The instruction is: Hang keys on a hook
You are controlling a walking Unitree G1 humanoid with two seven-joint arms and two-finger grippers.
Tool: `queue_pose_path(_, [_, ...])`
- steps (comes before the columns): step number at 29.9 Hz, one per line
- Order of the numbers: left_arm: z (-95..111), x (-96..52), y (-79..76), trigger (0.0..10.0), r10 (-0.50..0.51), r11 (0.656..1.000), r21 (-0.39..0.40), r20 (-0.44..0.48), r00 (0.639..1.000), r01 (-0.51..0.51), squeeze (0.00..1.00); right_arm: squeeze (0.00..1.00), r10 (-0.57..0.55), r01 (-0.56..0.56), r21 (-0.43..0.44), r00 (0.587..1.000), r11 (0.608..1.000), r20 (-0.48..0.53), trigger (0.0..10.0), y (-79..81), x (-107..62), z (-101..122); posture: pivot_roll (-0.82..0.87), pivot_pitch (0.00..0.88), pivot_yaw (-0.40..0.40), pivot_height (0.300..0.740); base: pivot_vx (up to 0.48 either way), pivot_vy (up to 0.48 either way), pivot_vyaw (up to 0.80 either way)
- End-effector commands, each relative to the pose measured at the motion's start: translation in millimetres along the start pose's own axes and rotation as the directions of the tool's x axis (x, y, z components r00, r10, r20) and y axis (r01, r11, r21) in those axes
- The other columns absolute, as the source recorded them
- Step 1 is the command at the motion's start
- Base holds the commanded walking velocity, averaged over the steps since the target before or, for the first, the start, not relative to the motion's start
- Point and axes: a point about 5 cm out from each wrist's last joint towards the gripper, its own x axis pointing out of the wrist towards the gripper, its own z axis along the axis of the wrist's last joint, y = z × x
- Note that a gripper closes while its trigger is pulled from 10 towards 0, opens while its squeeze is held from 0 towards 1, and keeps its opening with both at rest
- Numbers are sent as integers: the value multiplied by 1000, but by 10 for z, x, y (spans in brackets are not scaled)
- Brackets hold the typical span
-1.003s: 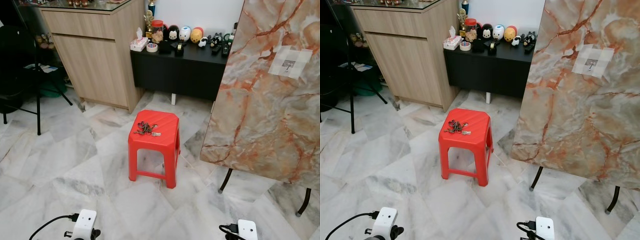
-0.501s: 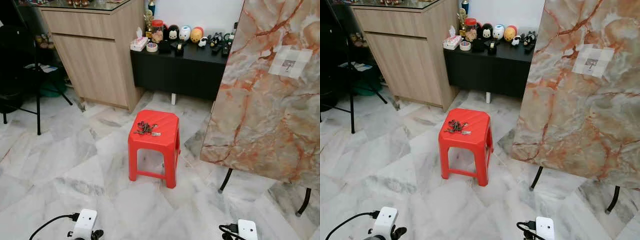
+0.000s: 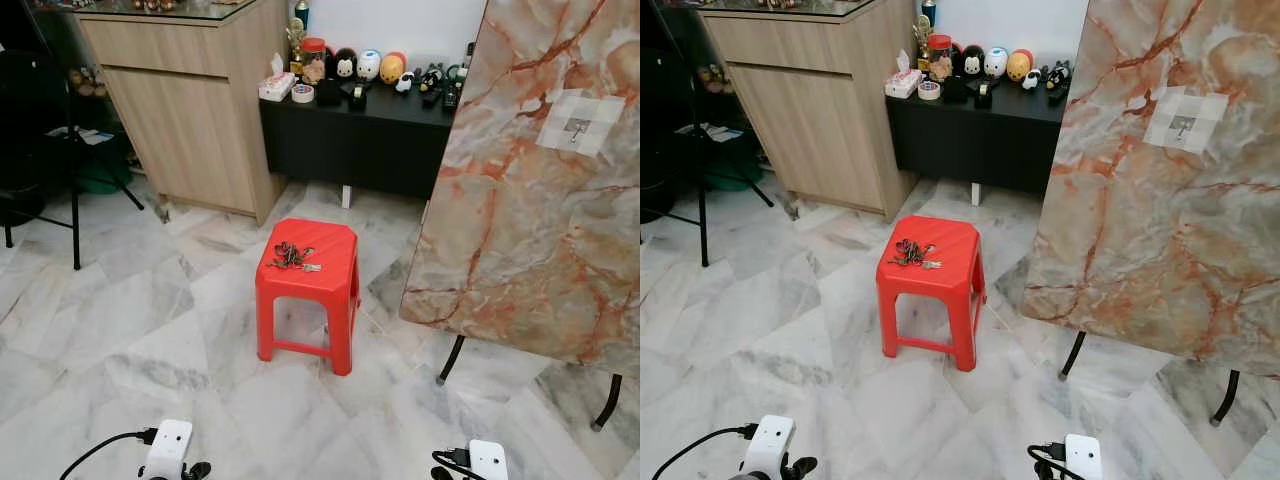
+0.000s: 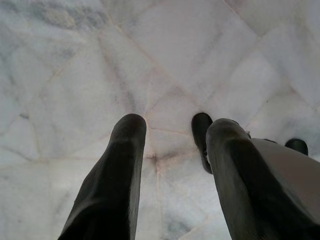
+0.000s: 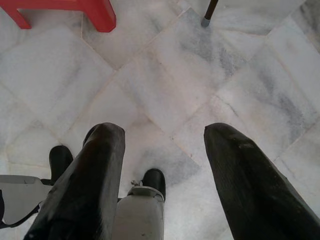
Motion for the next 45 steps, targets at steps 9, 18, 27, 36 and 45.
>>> queue_pose_path(9, [-60, -12, 22, 10000, 6, 1000, -5, -38, 999, -6, 0, 0, 5, -5, 29, 1000, 1000, -1, 10000, 9, -4, -16, 25, 55, 7, 740, 0, 465, 0])
queue_pose_path(18, [-71, -15, 19, 10000, -1, 1000, -3, -41, 999, 1, 0, 0, 7, -7, 30, 1000, 1000, -16, 10000, 27, -10, -54, 24, 42, 8, 740, 0, 465, 0])
queue_pose_path(27, [-79, -17, 19, 10000, -2, 1000, -1, -43, 999, 2, 0, 0, 3, -2, 29, 1000, 1000, -20, 10000, 7, -12, -57, 26, 40, 8, 740, 0, 465, 0])
queue_pose_path(36, [-72, -17, 24, 10000, -4, 1000, -2, -41, 999, 4, 0, 0, 0, 0, 30, 1000, 1000, -18, 10000, 8, -11, -52, 25, 48, 8, 740, 0, 465, 0])
queue_pose_path(45, [-49, -16, 37, 10000, 20, 1000, 20, -23, 1000, -19, 0, 0, -1, 1, 33, 1000, 999, -15, 10000, 12, -12, -56, 26, 57, 6, 740, 0, 120, 0])
